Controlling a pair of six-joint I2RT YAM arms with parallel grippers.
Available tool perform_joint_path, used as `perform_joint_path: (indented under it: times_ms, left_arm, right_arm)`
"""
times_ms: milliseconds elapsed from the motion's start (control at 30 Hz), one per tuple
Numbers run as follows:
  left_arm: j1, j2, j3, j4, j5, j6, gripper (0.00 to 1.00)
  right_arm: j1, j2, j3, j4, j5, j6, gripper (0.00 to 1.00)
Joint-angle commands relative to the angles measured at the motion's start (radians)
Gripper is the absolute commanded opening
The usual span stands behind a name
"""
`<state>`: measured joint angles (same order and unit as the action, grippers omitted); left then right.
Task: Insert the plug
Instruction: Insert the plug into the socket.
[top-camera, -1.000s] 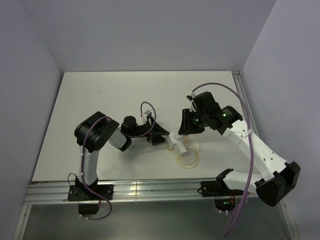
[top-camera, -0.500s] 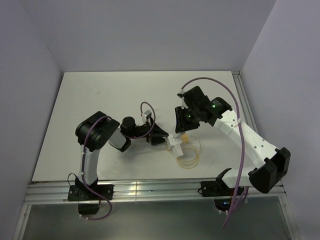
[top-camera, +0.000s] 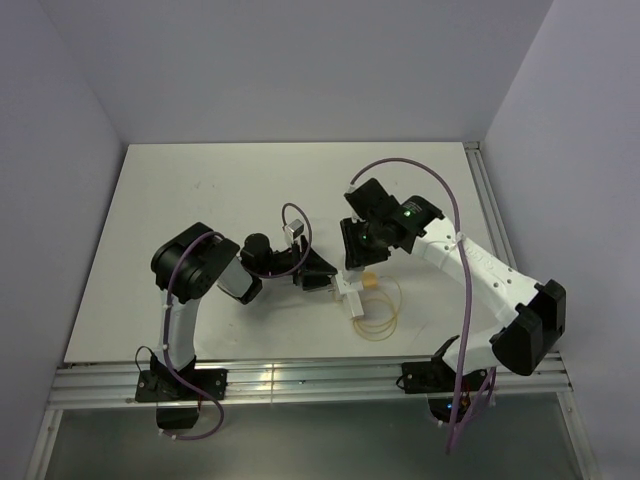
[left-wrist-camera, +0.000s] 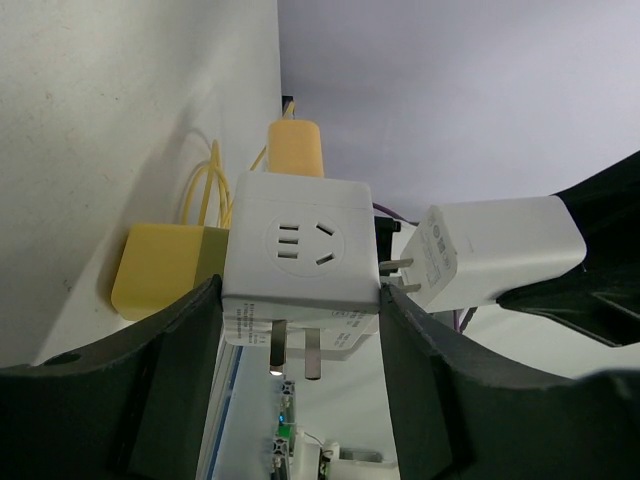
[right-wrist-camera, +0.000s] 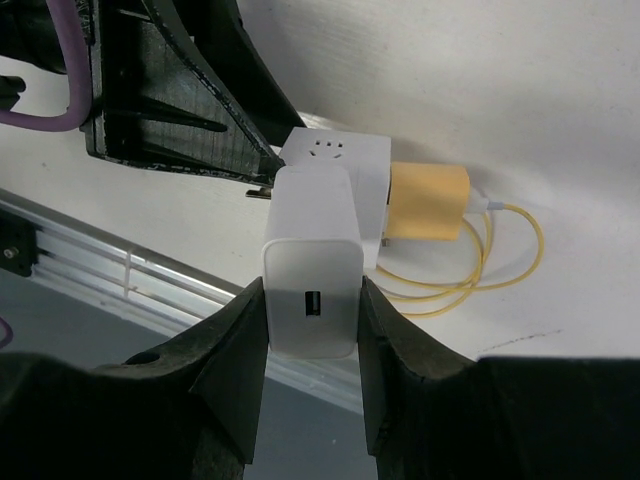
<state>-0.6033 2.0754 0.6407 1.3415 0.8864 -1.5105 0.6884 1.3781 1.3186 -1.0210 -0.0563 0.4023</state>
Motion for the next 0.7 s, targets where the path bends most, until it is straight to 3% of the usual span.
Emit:
perform_joint_path:
  times_ms: [0,433,667]
  left_arm:
    - [0.007,0.028,-0.007,0.217,0.008,0.023,0.01]
    - [0.01,0.035,-0.007,0.197,0.013,0.035,0.01]
    - [0.011,0.035,-0.009,0.196,0.013,0.035,0.01]
  right_arm:
    - [0.045,0.01,0.05,0.038,0.088,0.067,0.0]
    - [0.091,0.021,0.021,0.049,0.236,0.095,0.0]
    - [0.097,0.033,0.025,0.035,0.22,0.095,0.0]
